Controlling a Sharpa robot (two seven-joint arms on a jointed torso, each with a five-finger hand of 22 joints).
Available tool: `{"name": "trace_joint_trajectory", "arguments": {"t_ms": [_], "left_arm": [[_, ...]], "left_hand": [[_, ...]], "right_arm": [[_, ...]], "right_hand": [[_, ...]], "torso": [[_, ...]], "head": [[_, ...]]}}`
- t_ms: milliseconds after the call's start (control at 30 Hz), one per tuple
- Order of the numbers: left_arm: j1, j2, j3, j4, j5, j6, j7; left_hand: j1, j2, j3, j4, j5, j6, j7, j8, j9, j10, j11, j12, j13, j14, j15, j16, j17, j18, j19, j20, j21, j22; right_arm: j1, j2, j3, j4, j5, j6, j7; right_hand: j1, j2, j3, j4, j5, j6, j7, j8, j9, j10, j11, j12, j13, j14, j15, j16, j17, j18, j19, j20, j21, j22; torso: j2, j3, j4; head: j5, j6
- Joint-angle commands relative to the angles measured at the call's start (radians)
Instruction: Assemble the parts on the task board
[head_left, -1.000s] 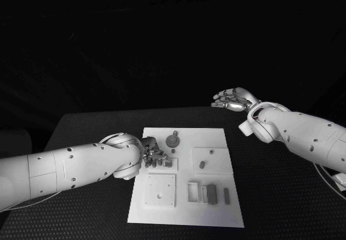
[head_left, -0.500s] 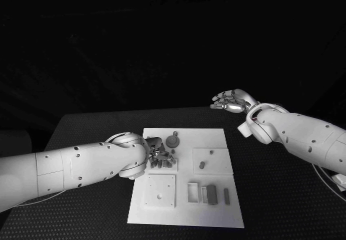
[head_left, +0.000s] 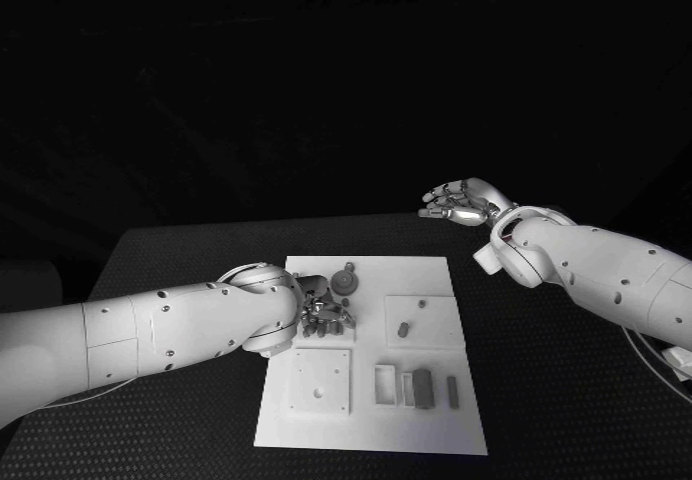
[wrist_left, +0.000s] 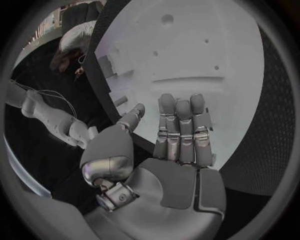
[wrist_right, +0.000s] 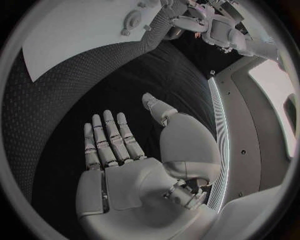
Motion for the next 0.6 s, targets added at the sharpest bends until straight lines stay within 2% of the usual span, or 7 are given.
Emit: {"name": "trace_joint_trajectory", "arguments": {"t_ms": [33,67,100,200,600], "left_arm": [[0.001,0.004,0.0,-0.005,-0.011,0.03,0.002],[0.0,0.004,0.0,-0.007,-0.013,0.03,0.002],[0.0,0.005,0.0,-0.009,-0.017,0.03,0.002],[0.0,0.004,0.0,-0.012,-0.019,0.032,0.002],[0.0,-0.002,0.0,-0.015,-0.022,0.044,-0.001]], "left_hand": [[-0.013,-0.007,-0.001,0.011,-0.005,0.008,0.0,-0.003,0.0,0.01,-0.002,0.005,0.002,0.004,-0.004,0.007,-0.002,-0.007,0.008,0.0,-0.001,0.012],[-0.019,-0.005,-0.008,0.012,-0.005,0.009,0.0,-0.003,0.001,0.011,-0.002,0.007,0.003,0.005,-0.005,0.009,-0.002,-0.007,0.009,0.0,-0.001,0.013],[-0.026,0.014,-0.033,-0.002,-0.005,0.011,-0.002,-0.003,0.001,0.01,-0.004,0.011,0.005,0.004,-0.007,0.014,-0.004,-0.005,0.009,-0.002,0.0,0.016],[-0.032,0.027,-0.058,-0.017,-0.003,0.019,-0.006,-0.003,0.002,0.013,-0.008,0.019,0.008,0.007,-0.01,0.024,-0.008,-0.004,0.012,-0.005,0.001,0.018],[-0.027,0.043,-0.073,-0.032,-0.003,0.037,-0.014,0.001,0.004,0.025,-0.016,0.035,0.015,0.018,-0.018,0.043,-0.013,-0.002,0.026,-0.012,0.009,0.02]], "right_arm": [[0.0,0.0,0.0,0.001,-0.005,0.014,0.004],[0.0,0.0,0.0,0.002,-0.005,0.014,0.004],[0.0,0.0,0.0,0.002,-0.005,0.014,0.004],[0.0,0.0,0.0,0.002,-0.005,0.015,0.004],[-0.001,0.001,0.0,0.0,-0.006,0.018,0.003]], "right_hand": [[0.003,-0.003,0.001,0.006,-0.003,-0.007,0.055,0.003,-0.002,0.007,0.001,-0.005,-0.002,-0.001,0.006,-0.004,-0.001,-0.014,-0.007,-0.003,-0.005,0.002],[0.003,-0.003,0.001,0.007,-0.003,-0.007,0.055,0.003,-0.002,0.007,0.001,-0.005,-0.002,-0.001,0.006,-0.004,-0.001,-0.014,-0.007,-0.003,-0.005,0.002],[0.003,-0.003,0.0,0.007,-0.003,-0.007,0.055,0.003,-0.002,0.007,0.001,-0.005,-0.002,-0.001,0.006,-0.004,-0.001,-0.014,-0.006,-0.003,-0.005,0.002],[0.003,-0.003,0.0,0.007,-0.003,-0.007,0.055,0.003,-0.002,0.007,0.001,-0.005,-0.002,-0.001,0.006,-0.004,-0.001,-0.014,-0.006,-0.003,-0.005,0.002],[0.003,-0.003,0.0,0.008,-0.003,-0.007,0.055,0.004,-0.002,0.008,0.002,-0.005,-0.003,-0.001,0.006,-0.004,-0.001,-0.014,-0.006,-0.003,-0.005,0.003]], "torso": [[0.0,-0.0004,0.0007],[0.0,-0.0008,0.0011],[0.0,-0.0008,0.0011],[0.0,-0.0015,0.001],[0.0,-0.0021,0.0015]], "head": [[-0.002,-0.001],[-0.002,-0.001],[-0.003,-0.001],[-0.004,-0.003],[-0.006,-0.007]]}}
